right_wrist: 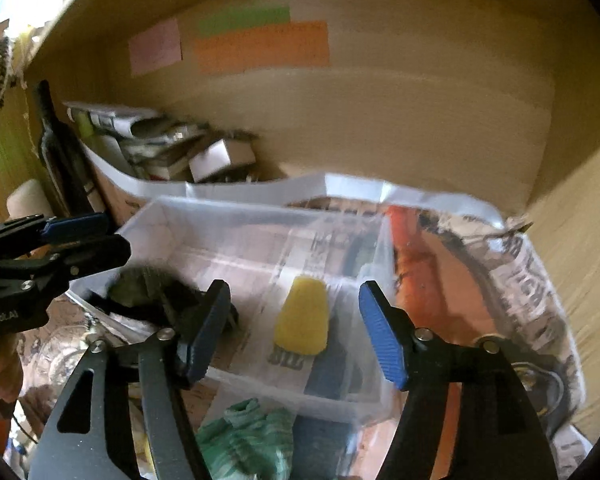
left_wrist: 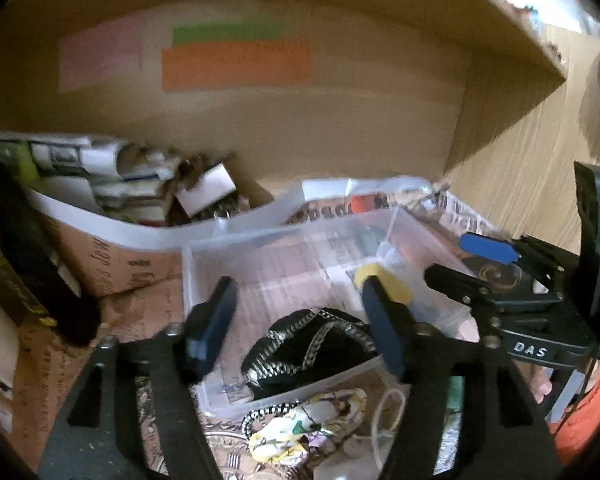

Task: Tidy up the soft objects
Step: 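Lower the sponge and strap into the clear box and open both tools, then grasp the bagged silver glove with the right tool while the left grasps the white drawstring bag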

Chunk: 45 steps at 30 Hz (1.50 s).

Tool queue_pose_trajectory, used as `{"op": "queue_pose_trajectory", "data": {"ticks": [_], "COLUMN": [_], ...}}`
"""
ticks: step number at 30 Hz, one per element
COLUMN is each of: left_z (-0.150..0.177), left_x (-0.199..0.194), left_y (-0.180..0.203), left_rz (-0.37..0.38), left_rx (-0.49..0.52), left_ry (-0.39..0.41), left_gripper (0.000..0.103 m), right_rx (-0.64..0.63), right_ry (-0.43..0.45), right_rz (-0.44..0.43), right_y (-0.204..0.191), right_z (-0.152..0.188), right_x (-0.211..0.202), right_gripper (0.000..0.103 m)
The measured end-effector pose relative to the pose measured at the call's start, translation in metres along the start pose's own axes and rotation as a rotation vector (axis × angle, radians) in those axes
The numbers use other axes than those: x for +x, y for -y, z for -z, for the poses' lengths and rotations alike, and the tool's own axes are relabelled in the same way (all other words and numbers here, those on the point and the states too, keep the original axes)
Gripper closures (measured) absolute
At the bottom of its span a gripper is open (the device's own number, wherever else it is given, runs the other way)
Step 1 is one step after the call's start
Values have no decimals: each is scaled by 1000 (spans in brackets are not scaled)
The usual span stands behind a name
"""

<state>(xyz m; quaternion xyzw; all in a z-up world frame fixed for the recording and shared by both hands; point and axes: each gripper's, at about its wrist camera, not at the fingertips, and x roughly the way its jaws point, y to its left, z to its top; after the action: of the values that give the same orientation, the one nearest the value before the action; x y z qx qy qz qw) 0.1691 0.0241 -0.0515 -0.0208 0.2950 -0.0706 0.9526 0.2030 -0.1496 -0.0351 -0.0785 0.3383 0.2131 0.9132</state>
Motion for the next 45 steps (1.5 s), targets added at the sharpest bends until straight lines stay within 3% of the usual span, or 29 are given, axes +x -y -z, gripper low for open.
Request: {"op": "queue_pose_trajectory", "data": {"ticks": [3, 7, 11, 18, 30, 37, 39, 43, 45], "left_z": [-1, 7, 25, 67, 126, 130, 130, 133, 135], "left_x": [-23, -52, -71, -64, -28, -14, -11, -3, -4], "left_y": [2, 7, 9, 16, 21, 24, 26, 30, 32], "left_rz": [3, -13, -25, -23, -25, 56, 68, 88, 85], "left_rx": [-5, -1, -3, 2, -48, -73, -72, -55, -42], "left_ry": [48, 110, 129, 17, -132, -148, -152, -181, -178], "left_gripper": [21, 5, 2, 2, 2, 23, 30, 57, 62], "right_rx": [-18, -30, -22, -18, 10, -13, -18, -50, -57], "right_ry": [58, 135, 164, 115, -77, -79, -82, -81, -82], "right_rz": [10, -15, -49, -43, -84, -65, -75, -95, -101], "right_y": [-6, -14, -20, -30, -46, -53, -53, -57, -57], "right_z": [-4, -4, 5, 43, 112, 122, 124, 128, 128], "right_x": [-22, -57, -78, -82, -49, -39, -37, -39, -42], "right_gripper": [29, 24, 23, 23, 23, 31, 43, 57, 64]}}
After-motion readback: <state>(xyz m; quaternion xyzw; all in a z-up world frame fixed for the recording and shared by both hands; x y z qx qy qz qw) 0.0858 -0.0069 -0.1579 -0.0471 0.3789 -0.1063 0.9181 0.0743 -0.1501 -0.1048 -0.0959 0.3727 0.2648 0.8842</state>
